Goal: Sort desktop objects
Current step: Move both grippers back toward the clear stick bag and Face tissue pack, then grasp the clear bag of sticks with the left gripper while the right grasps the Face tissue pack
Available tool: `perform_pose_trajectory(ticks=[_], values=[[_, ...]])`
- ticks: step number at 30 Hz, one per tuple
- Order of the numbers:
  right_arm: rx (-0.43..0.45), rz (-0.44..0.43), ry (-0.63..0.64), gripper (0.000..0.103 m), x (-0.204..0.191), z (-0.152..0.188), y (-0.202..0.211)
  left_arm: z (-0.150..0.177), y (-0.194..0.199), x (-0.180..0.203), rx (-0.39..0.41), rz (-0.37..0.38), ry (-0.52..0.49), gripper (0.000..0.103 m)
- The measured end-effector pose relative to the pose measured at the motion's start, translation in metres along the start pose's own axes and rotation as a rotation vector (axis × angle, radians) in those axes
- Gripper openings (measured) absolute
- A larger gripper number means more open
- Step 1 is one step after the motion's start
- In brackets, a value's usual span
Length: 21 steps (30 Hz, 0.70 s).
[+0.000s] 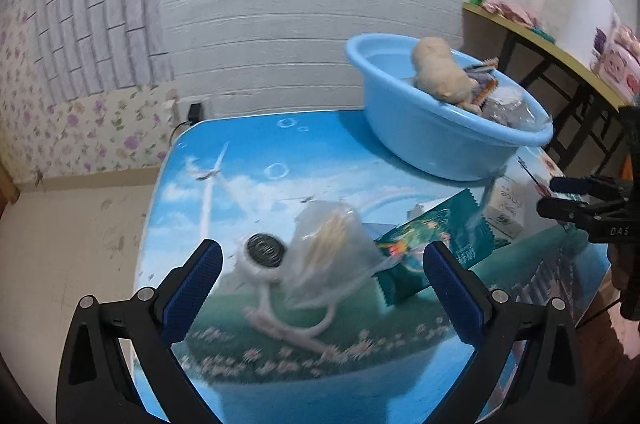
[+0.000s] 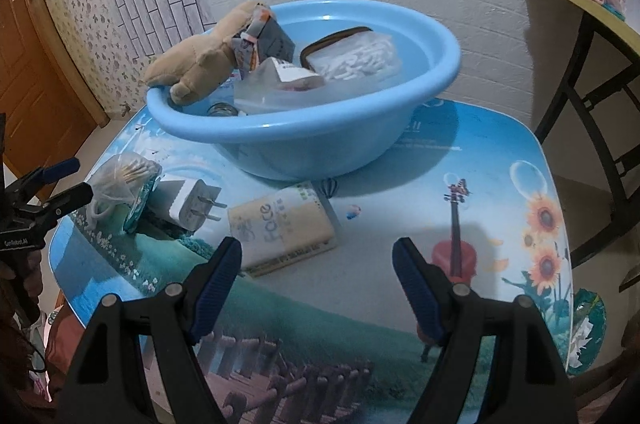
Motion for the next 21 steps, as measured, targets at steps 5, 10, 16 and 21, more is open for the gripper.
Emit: perform_pose_trajectory(ticks=[5, 10, 16, 21], values=[[-0.013, -0.011, 0.029, 0.078, -0.004, -0.002, -0.009, -0.004, -0.015, 0.01, -0.025, 0.004, -0.046, 0.098], [-0.029, -0.028, 0.045, 0.078, -0.004, -0.002, -0.02, -0.008, -0.025, 0.011, -0.047, 0.001, -0.07, 0.064], [-0.047, -0.069, 0.087, 0.078, -0.014, -0.004, -0.029, -0.009, -0.031, 0.008, -0.068, 0.009, -0.07, 0.043], [-0.061, -0.063, 0.122, 0.078, -0.02, -0.003, -0.04, -0.009, -0.026, 0.008, -0.053, 0.019, -0.063, 0.029]])
Point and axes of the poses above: each gripper's, at about its wrist camera, not at the fingertips, and y roughly against the way its jaws point, x to its right, z to its underside, the point moved 7 cm from there along -y, roughly the way its jaws point
